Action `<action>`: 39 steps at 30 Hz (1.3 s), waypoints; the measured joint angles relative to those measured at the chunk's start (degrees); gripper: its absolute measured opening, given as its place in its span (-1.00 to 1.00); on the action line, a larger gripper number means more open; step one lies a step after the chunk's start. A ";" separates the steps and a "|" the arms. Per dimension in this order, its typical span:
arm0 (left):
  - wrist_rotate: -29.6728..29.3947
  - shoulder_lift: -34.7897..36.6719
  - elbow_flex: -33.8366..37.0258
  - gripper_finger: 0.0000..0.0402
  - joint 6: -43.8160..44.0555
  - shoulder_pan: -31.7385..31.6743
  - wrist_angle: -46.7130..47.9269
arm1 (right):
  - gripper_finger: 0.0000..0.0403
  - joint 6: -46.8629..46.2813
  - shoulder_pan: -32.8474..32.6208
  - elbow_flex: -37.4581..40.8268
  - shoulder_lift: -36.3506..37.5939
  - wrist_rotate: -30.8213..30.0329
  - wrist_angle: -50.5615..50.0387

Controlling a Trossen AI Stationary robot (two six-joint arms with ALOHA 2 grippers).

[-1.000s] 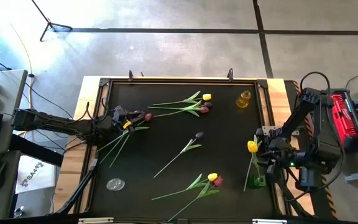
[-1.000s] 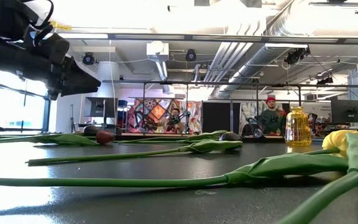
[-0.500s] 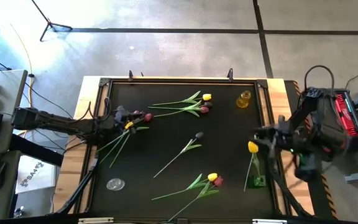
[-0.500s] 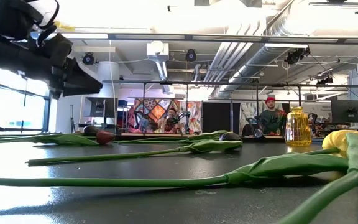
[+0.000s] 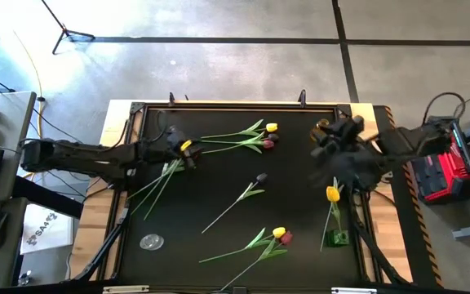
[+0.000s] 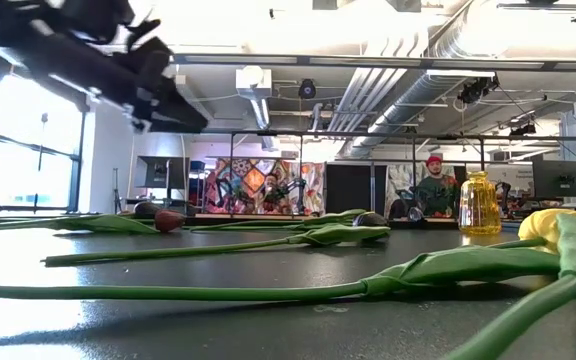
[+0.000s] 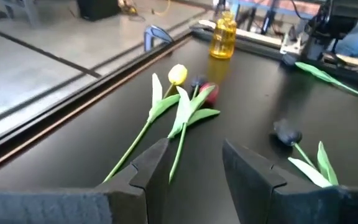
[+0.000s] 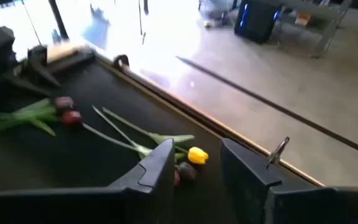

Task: Sort flowers into vase by color
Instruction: Put the top yellow flower into the green vase

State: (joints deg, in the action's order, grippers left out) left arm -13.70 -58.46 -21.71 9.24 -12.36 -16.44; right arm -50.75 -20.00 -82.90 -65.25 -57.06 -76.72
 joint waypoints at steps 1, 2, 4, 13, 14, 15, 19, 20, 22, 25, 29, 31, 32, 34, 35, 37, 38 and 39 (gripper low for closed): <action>1.62 -1.80 -1.51 -0.34 -0.69 -1.22 0.40 | -0.44 3.89 2.13 0.56 0.00 2.17 3.20; 3.00 -3.64 -3.11 -0.34 -1.45 -2.39 0.81 | -0.44 7.42 4.07 1.03 -0.04 4.20 5.92; 4.91 -7.53 -6.19 -0.34 -2.94 -4.65 1.79 | -0.44 12.96 7.34 1.70 -0.08 8.38 10.39; 10.28 -29.11 -26.25 -0.34 -12.07 -13.68 14.08 | -0.44 19.21 13.06 5.83 -0.07 18.28 17.63; 11.33 -31.56 -28.79 -0.34 -12.97 -14.50 15.82 | -0.44 18.67 13.04 6.24 -0.08 18.36 17.38; 12.37 -33.85 -31.05 -0.34 -13.84 -15.21 17.31 | -0.44 18.07 12.94 6.57 -0.09 18.38 17.09; 14.96 -42.50 -40.08 -0.34 -16.94 -17.45 23.05 | -0.44 15.59 11.89 6.96 -0.09 18.75 14.57; 14.96 -44.29 -42.40 -0.34 -17.62 -17.81 25.14 | -0.44 14.80 11.52 6.96 -0.09 18.74 14.01; 14.99 -47.60 -46.45 -0.34 -19.51 -18.24 29.29 | -0.44 14.03 10.65 6.96 -0.09 18.76 13.40; 14.96 -51.69 -51.22 -0.34 -22.18 -18.49 33.56 | -0.44 12.23 9.22 6.96 -0.08 18.76 12.06; 15.13 -56.57 -55.36 -0.34 -24.65 -18.37 37.90 | -0.44 11.84 7.61 6.96 -0.06 18.76 11.59; 15.17 -58.59 -56.75 -0.34 -25.05 -18.36 39.92 | -0.44 11.75 7.06 6.96 -0.04 18.76 11.59; 15.17 -59.45 -57.32 -0.34 -25.32 -18.36 40.56 | -0.44 11.75 6.82 6.96 -0.04 18.76 11.57; 15.12 -60.86 -58.13 -0.34 -25.41 -18.38 41.88 | -0.44 11.73 6.39 6.96 -0.05 18.76 11.59; 15.23 -61.30 -58.35 -0.34 -25.39 -18.38 42.21 | -0.44 11.69 6.17 6.96 -0.05 18.74 11.59; 15.19 -61.68 -58.50 -0.34 -25.46 -18.38 42.18 | -0.44 11.66 5.79 6.96 -0.04 18.68 11.56; 15.20 -61.77 -58.50 -0.34 -25.43 -18.38 42.11 | -0.44 11.64 5.59 6.96 -0.04 18.57 11.54; 15.12 -61.77 -58.50 -0.34 -25.42 -18.36 42.14 | -0.44 11.64 5.40 6.96 -0.04 18.57 11.50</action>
State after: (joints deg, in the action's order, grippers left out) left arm 1.42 -120.22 -80.20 -16.18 -30.72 25.69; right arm -39.11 -14.60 -75.94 -65.30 -38.49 -65.22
